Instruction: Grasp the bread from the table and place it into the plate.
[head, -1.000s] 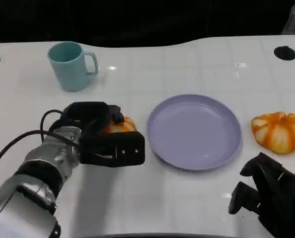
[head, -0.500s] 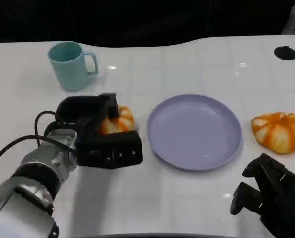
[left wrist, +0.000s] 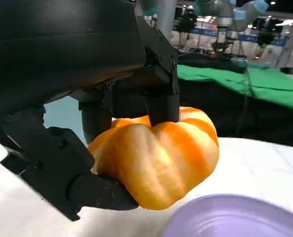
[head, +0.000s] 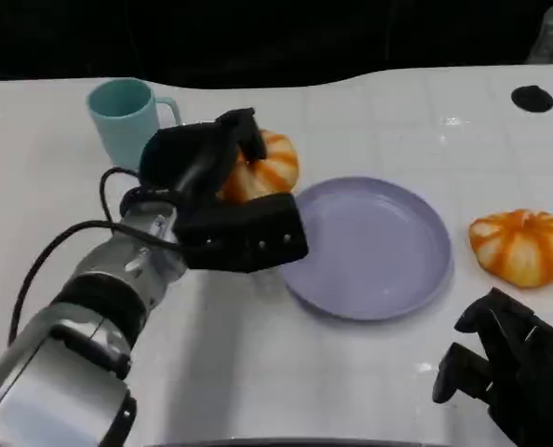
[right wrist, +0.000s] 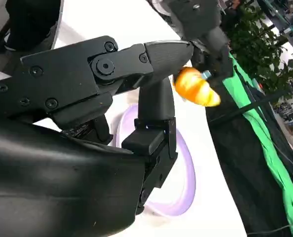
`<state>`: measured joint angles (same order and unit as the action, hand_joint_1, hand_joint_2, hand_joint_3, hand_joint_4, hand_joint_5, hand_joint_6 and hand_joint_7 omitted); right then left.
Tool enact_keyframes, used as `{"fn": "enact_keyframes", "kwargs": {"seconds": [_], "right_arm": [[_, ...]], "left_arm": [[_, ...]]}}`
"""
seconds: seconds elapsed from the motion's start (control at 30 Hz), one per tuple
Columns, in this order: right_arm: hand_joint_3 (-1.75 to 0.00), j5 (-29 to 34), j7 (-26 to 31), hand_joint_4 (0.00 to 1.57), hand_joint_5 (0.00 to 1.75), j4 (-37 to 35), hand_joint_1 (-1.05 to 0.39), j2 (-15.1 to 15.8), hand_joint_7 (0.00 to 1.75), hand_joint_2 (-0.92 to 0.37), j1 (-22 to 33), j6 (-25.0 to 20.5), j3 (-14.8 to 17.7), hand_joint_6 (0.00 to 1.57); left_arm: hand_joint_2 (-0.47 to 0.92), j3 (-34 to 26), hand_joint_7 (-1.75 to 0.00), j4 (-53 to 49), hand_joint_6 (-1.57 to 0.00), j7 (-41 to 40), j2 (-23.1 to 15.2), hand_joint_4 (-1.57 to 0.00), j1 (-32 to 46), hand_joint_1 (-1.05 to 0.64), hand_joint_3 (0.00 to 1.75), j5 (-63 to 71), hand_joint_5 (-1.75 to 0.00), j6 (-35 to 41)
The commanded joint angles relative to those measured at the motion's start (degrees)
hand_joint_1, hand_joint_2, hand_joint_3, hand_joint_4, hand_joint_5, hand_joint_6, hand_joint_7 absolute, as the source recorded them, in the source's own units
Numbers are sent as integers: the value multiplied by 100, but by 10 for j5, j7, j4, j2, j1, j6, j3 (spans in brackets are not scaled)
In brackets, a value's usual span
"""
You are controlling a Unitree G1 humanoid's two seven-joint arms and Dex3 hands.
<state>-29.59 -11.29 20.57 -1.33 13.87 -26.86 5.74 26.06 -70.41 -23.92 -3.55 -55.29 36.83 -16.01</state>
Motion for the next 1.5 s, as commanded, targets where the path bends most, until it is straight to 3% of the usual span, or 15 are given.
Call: {"fn": "enact_keyframes", "kwargs": {"seconds": [0.03, 0.13, 0.23, 0.37, 0.47, 1.0, 1.03, 1.1, 1.17, 1.3, 1.37, 1.5], "right_arm": [[-14, -1, 1, 72, 173, -1, -59, 5, 154, -92, 0, 3, 1, 63], [-15, 2, 1, 72, 174, -1, -59, 3, 154, -92, 0, 6, -2, 63], [-16, 5, 2, 72, 174, -1, -59, 3, 155, -92, 0, 8, -4, 62], [-16, 10, -3, 73, 174, -3, -61, 5, 155, -92, 1, 15, -8, 64], [-15, 6, -6, 73, 173, -3, -60, 4, 153, -92, 2, 15, -7, 65], [-15, 7, -8, 73, 173, -3, -60, 3, 152, -92, 2, 14, -7, 66], [-15, 7, -5, 73, 173, 2, -60, 2, 152, -92, 5, 12, -8, 66], [-15, 7, -2, 71, 171, 12, -59, -1, 151, -92, 12, 12, -11, 64], [-15, 5, 0, 71, 170, 15, -59, -3, 150, -92, 15, 12, -11, 64], [-14, 2, -2, 71, 169, 15, -59, -4, 148, -92, 17, 12, -11, 65], [-15, 3, -4, 72, 169, 15, -59, -2, 148, -92, 17, 13, -11, 66], [-15, 5, -4, 72, 169, 15, -59, -1, 148, -92, 18, 14, -12, 66]], "left_arm": [[53, 1, -140, 17, -60, 27, 23, -91, -36, -17, 90, -8, -175, 5], [51, 2, -168, 22, -57, 46, 48, -92, -49, -16, 94, -11, -175, 22], [49, 1, -174, 24, -61, 65, 63, -93, -57, -17, 95, -15, -175, 43], [60, 14, -132, 23, -72, 102, 93, -90, -70, -20, 74, -9, -175, 83], [69, 25, -118, 20, -74, 105, 103, -89, -71, -24, 66, -3, -175, 94], [73, 28, -114, 22, -74, 106, 103, -89, -70, -24, 61, -4, -175, 99], [73, 33, -114, 12, -74, 115, 117, -89, -74, -24, 61, -2, -175, 113], [86, 40, -66, -12, -72, 146, 140, -80, -79, -25, 38, 0, -172, 141], [91, 47, -49, -22, -72, 163, 147, -76, -81, -26, 28, 3, -166, 155], [92, 55, -31, -29, -76, 173, 148, -72, -82, -25, 21, 8, -141, 165], [92, 55, -28, -30, -77, 177, 149, -71, -82, -25, 19, 7, -138, 169], [92, 52, -22, -30, -89, 172, 148, -66, -77, -25, 13, 2, -166, 157]]}}
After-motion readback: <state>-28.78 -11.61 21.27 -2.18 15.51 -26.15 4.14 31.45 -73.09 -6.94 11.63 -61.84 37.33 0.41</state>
